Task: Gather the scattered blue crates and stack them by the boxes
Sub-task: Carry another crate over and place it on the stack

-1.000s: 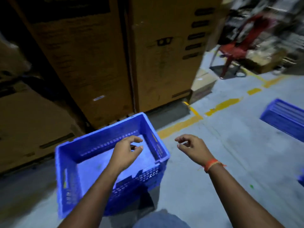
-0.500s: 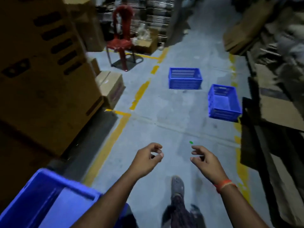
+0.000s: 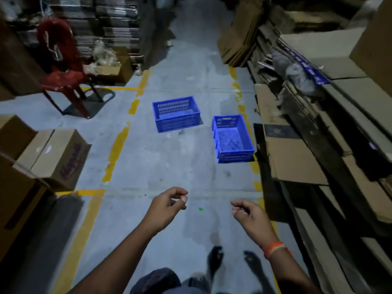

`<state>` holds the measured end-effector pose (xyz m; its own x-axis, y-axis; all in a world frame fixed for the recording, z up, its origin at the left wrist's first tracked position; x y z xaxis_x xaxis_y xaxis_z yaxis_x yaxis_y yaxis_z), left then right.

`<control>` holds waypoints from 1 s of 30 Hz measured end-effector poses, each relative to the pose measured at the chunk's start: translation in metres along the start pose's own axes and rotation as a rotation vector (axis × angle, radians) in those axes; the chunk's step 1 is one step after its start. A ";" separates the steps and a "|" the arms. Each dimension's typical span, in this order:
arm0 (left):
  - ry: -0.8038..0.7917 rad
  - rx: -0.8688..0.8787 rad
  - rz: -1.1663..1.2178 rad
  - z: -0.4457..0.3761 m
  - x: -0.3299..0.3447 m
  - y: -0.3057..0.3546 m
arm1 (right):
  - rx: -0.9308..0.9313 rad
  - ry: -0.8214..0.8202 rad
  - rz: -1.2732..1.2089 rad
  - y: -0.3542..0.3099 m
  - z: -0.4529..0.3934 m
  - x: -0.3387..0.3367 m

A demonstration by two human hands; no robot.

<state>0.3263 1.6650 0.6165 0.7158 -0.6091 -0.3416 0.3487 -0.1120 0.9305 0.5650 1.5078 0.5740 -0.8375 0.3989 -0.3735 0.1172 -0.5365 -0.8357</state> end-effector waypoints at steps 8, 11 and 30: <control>0.026 -0.005 -0.047 -0.178 -0.033 -0.008 | 0.032 -0.009 -0.043 -0.042 -0.150 -0.011; 0.012 -0.018 -0.037 -0.258 -0.049 -0.013 | 0.061 -0.019 -0.027 -0.060 -0.222 -0.014; 0.062 -0.111 -0.138 -0.719 -0.164 -0.038 | 0.045 -0.137 0.141 -0.248 -0.720 -0.008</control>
<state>0.6301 2.3335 0.5419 0.6917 -0.5437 -0.4753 0.5081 -0.1013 0.8553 0.9272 2.1734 0.4948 -0.8799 0.2141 -0.4243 0.2169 -0.6135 -0.7593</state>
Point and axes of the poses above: each hand's wrist, its own z-axis away from the middle knuckle, its own x-axis out of the palm, y = z × x, the point moved 5 cm from there along -z, towards the middle knuckle, and after that the axes turned 10 degrees about x, right-handed, at the moved point
